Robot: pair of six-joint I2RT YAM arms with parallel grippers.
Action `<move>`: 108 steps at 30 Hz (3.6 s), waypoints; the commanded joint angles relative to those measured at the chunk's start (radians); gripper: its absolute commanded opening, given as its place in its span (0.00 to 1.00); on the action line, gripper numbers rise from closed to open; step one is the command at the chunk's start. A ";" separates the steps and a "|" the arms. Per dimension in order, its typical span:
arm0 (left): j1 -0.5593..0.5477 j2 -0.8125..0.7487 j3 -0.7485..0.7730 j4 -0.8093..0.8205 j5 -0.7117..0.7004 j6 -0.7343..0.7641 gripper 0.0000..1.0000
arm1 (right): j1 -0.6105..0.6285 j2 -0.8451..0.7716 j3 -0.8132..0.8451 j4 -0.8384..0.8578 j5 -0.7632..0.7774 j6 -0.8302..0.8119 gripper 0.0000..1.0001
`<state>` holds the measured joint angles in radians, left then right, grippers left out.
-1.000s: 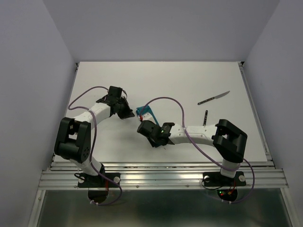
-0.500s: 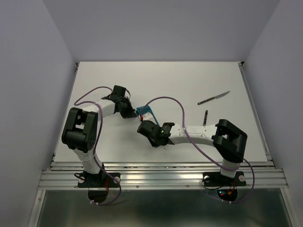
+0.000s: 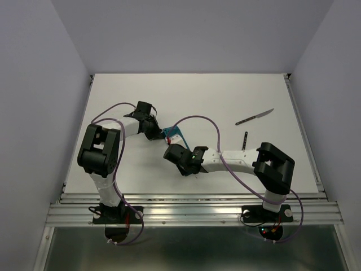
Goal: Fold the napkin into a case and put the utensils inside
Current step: Smooth out the smaller rectangle-folded napkin at the center of the board, then move the smaller rectangle-folded napkin to the center of the board.
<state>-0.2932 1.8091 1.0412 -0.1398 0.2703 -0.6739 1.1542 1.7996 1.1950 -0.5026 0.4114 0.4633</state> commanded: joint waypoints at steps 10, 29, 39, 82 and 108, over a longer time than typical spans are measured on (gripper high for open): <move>-0.007 0.006 0.034 0.017 -0.006 -0.003 0.00 | 0.025 -0.078 -0.008 -0.051 0.035 -0.017 0.01; -0.014 -0.002 0.056 0.003 -0.006 -0.006 0.00 | 0.044 -0.086 -0.066 -0.065 0.020 -0.026 0.01; -0.021 -0.027 0.060 -0.007 -0.005 -0.004 0.00 | 0.044 -0.089 -0.100 -0.022 0.042 -0.017 0.28; -0.113 0.024 0.099 -0.069 -0.071 0.119 0.00 | -0.073 -0.183 -0.298 0.119 -0.155 0.216 0.01; -0.061 -0.274 0.037 -0.215 -0.174 0.137 0.00 | -0.133 -0.251 -0.054 0.102 -0.206 -0.084 0.31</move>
<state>-0.3904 1.5974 1.0389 -0.3092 0.1318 -0.5671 1.0210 1.4670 1.0328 -0.4179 0.2016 0.4568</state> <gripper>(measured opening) 0.022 0.281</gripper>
